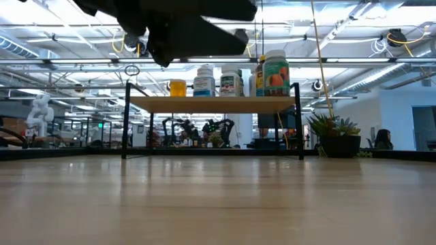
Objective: Pick and place medicine bottles onto shelf by color
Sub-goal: Put the right orange pill bottle aligned with the other orange pill bottle on the shelf
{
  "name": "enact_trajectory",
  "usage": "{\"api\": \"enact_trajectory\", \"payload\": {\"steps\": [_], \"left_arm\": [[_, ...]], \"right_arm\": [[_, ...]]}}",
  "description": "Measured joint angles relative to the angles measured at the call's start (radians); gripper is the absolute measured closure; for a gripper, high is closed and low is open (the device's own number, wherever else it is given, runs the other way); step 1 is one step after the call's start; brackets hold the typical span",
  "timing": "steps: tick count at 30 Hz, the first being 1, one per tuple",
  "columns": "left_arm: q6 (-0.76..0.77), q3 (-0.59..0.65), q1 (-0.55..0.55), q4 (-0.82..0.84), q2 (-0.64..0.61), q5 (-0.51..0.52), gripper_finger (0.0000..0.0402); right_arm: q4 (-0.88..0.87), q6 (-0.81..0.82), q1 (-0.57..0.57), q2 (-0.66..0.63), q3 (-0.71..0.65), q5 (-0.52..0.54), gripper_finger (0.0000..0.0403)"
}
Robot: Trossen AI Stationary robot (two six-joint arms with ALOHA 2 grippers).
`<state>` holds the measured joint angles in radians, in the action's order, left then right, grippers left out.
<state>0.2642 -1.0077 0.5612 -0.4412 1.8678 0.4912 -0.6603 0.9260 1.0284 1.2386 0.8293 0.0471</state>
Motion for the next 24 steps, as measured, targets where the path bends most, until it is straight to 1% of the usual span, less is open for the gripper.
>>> {"api": "enact_trajectory", "payload": {"steps": [4,9,11,16,20,24], "left_arm": [[-0.001,0.000,0.008,-0.005,0.005,0.009,0.0160],[0.003,0.000,0.002,-0.009,0.005,0.012,0.0160],[0.003,0.000,-0.001,-0.022,0.005,0.015,0.0160],[0.003,0.000,-0.012,-0.025,0.005,0.015,0.0160],[0.001,0.000,-0.013,-0.024,0.005,0.016,0.0160],[0.001,0.000,-0.012,-0.024,0.005,0.015,0.0160]], "right_arm": [[0.168,-0.004,0.042,0.057,-0.060,0.000,0.0044],[0.254,-0.005,0.085,0.132,-0.097,0.001,0.0044],[0.288,-0.024,0.094,0.161,-0.107,0.002,0.0044],[0.446,-0.104,0.095,0.246,-0.125,0.011,0.0044],[0.507,-0.150,0.097,0.298,-0.127,0.067,0.0051],[0.536,-0.196,0.097,0.312,-0.128,0.147,0.0075]]}}
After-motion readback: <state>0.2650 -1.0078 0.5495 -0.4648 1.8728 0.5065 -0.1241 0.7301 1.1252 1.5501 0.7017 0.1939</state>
